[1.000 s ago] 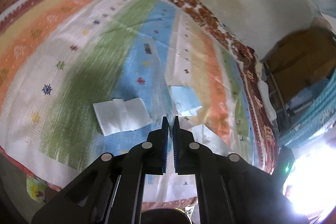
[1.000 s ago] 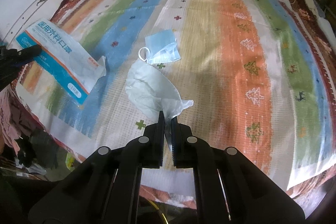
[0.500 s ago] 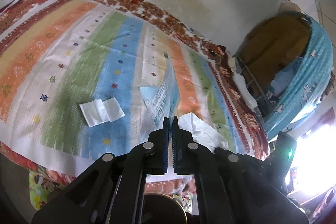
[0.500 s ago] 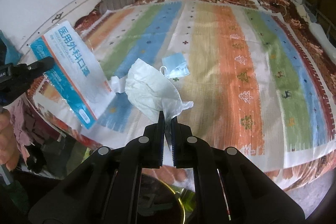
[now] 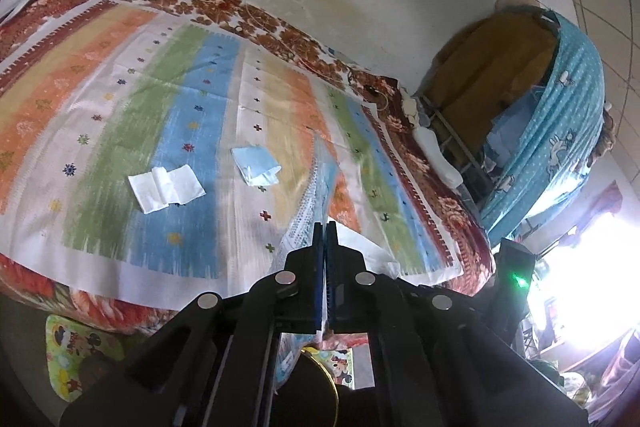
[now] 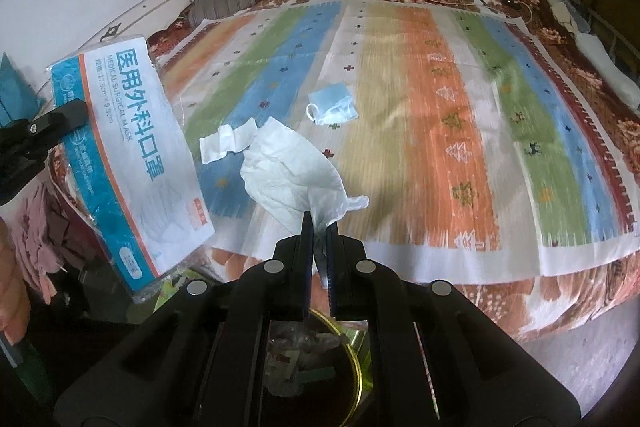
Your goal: Collect trash
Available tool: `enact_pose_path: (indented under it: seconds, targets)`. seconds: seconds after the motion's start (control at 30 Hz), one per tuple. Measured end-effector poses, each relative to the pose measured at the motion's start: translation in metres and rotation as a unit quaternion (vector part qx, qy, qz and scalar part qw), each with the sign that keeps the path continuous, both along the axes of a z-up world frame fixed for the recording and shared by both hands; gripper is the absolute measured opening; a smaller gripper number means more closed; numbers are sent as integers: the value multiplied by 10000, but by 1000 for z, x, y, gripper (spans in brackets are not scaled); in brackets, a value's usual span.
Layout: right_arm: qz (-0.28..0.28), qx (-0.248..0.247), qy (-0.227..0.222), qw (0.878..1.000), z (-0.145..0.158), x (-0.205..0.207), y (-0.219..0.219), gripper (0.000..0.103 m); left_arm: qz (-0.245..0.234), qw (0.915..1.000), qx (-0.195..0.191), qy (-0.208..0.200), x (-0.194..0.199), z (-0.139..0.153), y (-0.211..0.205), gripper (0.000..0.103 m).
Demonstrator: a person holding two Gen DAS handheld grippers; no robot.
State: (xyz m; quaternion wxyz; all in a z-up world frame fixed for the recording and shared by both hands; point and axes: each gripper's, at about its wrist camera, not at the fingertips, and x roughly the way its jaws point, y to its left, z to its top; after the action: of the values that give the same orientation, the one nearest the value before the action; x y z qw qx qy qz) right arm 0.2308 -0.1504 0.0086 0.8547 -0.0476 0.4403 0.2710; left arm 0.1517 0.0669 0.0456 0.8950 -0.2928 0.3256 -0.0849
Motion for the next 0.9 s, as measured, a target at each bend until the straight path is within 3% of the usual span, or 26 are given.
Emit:
enact_pose_path:
  seconds: [0.53, 0.9]
  targets:
    - [-13, 178, -215, 9996, 4, -51, -19, 5, -164, 9993, -300, -119, -52, -6, -16, 0]
    - [35, 105, -159, 9998, -11, -89, -24, 5, -187, 9996, -222, -1, -77, -18, -31, 0]
